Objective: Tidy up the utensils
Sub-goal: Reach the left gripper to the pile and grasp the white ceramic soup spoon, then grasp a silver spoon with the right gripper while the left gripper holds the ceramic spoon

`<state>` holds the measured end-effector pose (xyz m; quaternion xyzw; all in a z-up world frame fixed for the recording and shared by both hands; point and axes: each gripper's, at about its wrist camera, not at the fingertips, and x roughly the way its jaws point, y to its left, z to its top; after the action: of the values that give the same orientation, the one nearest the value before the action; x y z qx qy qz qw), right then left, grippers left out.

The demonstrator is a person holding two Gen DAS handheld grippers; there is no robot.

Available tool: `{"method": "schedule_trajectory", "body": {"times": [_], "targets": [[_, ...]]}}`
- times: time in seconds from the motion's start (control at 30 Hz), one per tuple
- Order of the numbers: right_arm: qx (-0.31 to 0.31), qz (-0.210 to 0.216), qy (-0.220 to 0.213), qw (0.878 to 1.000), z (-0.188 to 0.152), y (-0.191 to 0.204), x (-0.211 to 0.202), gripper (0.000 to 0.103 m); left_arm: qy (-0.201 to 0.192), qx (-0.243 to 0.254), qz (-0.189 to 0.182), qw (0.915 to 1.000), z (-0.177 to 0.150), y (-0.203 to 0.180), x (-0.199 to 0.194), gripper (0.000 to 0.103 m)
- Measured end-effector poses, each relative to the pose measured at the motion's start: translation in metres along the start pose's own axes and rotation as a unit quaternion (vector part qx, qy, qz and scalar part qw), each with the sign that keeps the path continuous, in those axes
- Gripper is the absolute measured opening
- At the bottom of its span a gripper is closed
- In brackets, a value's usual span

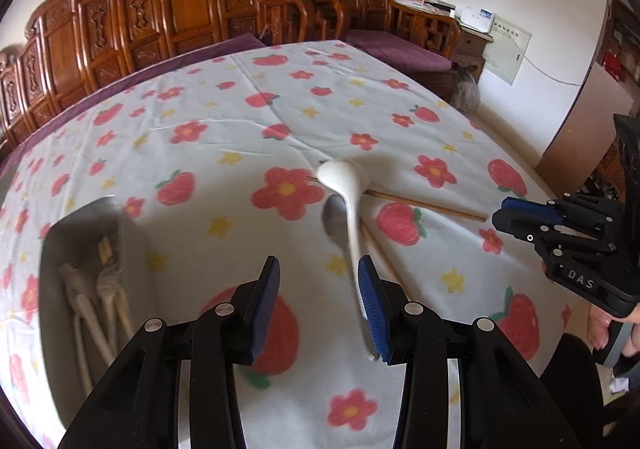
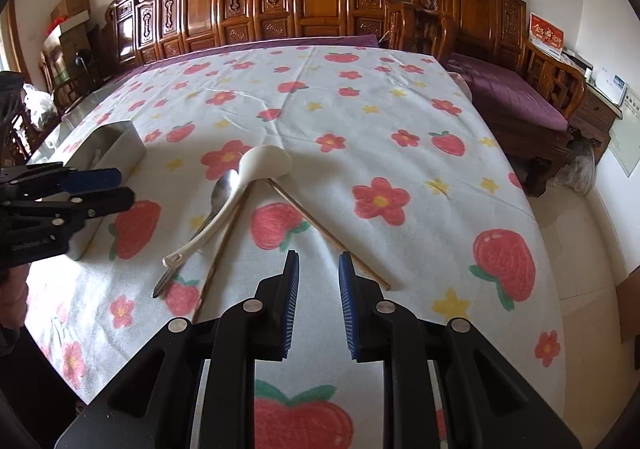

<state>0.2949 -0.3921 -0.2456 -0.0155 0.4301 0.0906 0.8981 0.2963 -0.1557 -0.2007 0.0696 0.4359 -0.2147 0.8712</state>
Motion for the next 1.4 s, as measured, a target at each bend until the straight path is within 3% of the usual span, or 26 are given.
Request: {"method": "schedule_trajectory", "body": {"times": [0.3,0.6,0.9,1.03,1.4], "targets": [[0.043,0.027,0.011,0.999,0.000,-0.021,0.005,0.023,0.032,0.023,-0.018,0.9991,0.026,-0.026,0.056,0.019],[0.059,0.044,0.007,0.997,0.001,-0.024,0.004,0.023,0.058,-0.009,-0.016,0.9981,0.035,-0.020,0.094,0.017],[0.059,0.051,0.005,0.997,0.002,-0.023,0.002,0.023,0.055,0.003,0.006,0.9985,0.044,-0.027,0.104,0.017],[0.055,0.050,0.006,0.997,0.002,-0.022,0.002,0.023,0.050,0.011,0.012,0.9986,0.045,-0.029,0.103,0.010],[0.030,0.042,0.010,0.999,0.000,-0.003,0.005,0.023,0.010,0.006,-0.021,0.9997,0.040,-0.018,0.053,0.003]]}}
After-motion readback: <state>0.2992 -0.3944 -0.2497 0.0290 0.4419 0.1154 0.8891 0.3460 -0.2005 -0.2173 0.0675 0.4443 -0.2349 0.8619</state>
